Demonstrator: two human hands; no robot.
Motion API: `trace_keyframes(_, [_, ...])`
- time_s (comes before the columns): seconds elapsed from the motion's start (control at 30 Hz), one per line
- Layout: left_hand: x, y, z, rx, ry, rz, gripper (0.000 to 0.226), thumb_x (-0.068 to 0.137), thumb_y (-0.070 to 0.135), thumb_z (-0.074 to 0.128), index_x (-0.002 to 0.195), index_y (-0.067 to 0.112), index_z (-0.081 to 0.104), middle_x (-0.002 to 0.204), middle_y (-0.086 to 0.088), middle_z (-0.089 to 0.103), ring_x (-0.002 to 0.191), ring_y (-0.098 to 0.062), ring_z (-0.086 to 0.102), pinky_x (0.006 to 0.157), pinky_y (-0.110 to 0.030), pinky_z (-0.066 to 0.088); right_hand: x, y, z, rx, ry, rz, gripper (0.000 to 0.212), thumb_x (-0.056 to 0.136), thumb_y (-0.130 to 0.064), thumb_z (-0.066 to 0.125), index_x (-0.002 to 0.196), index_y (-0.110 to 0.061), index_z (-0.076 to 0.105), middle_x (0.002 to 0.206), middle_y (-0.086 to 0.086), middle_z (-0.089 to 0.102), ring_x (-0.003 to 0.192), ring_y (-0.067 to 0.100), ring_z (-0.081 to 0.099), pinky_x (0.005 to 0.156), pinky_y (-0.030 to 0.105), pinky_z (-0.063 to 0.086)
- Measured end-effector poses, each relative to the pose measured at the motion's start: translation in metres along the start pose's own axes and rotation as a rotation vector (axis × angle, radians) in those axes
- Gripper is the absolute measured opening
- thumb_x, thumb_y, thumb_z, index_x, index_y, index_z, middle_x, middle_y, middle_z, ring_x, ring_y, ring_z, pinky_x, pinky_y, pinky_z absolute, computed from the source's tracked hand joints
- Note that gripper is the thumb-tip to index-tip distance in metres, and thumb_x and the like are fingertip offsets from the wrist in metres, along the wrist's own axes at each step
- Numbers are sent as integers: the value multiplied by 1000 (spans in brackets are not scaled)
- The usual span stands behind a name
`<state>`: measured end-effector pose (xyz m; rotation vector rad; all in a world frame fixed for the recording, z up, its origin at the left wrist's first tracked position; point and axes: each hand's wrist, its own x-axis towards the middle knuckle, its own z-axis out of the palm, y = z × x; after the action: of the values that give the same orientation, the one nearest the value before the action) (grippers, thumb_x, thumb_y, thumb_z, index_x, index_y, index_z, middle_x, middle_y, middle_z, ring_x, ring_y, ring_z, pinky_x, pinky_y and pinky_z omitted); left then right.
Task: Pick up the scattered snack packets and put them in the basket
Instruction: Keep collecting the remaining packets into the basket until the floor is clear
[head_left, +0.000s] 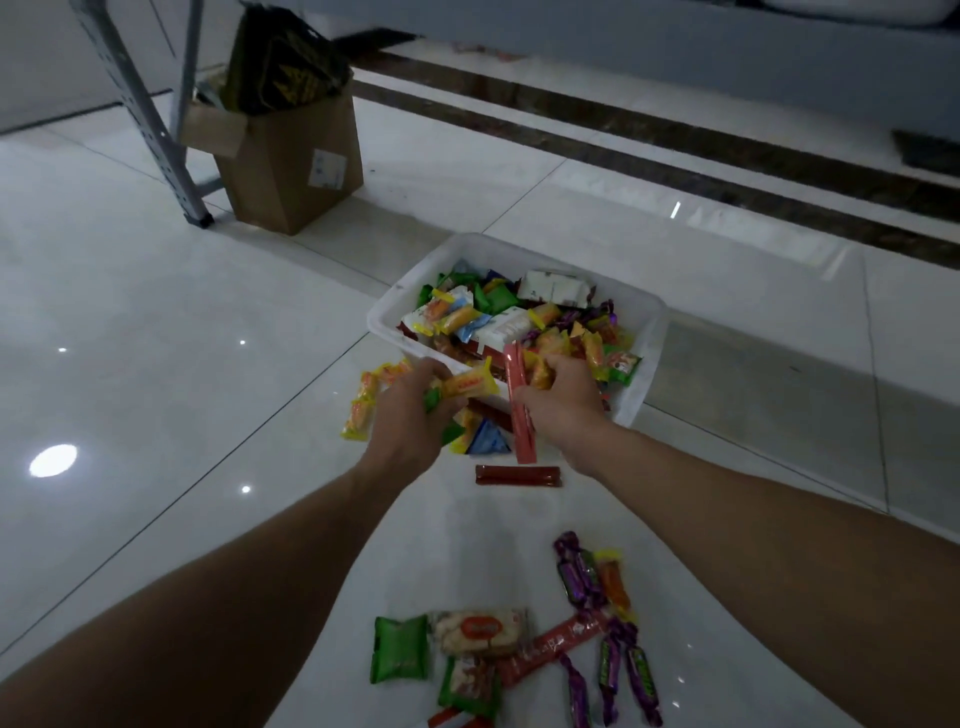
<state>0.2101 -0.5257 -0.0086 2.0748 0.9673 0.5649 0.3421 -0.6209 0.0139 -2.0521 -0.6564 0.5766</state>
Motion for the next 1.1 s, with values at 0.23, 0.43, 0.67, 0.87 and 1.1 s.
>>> trace_keyframes(0.23, [43,19,15,-26,17,-66,20,90,31,63,108,29,55,105,2,59,92,-20,60,80,-39,54,41,-8,-25,116,88,98,6,84,-5,60,81,1,62,67,8,51,61,19,48,53,28,37])
trace_keyframes(0.43, [92,48,48,-72,38,-62,19,89,23,65,105,20,56,106,5,51,99,-21,52,85,-37,48,88,-2,-61,188,137,166,16,83,-4,61,70,-13,58,68,8,55,61,22,54,52,27,42])
trace_keyframes(0.67, [152,70,78,-36,50,-80,22,90,24,65,108,14,57,101,-1,56,94,-22,54,82,-38,50,140,9,-82,230,186,237,12,77,2,58,73,-7,63,72,11,62,65,22,60,53,28,45])
trace_keyframes(0.87, [184,64,111,-11,84,-163,16,91,26,63,100,16,54,102,-1,60,87,-18,54,70,-29,41,167,20,-86,218,143,235,19,80,1,60,98,6,62,81,15,63,69,22,58,56,27,44])
trace_keyframes(1.1, [183,47,121,80,90,-113,35,89,33,64,120,18,59,119,-6,57,109,-23,52,92,-41,47,177,29,-82,173,118,211,14,81,-1,57,93,1,63,78,11,60,65,22,58,54,26,45])
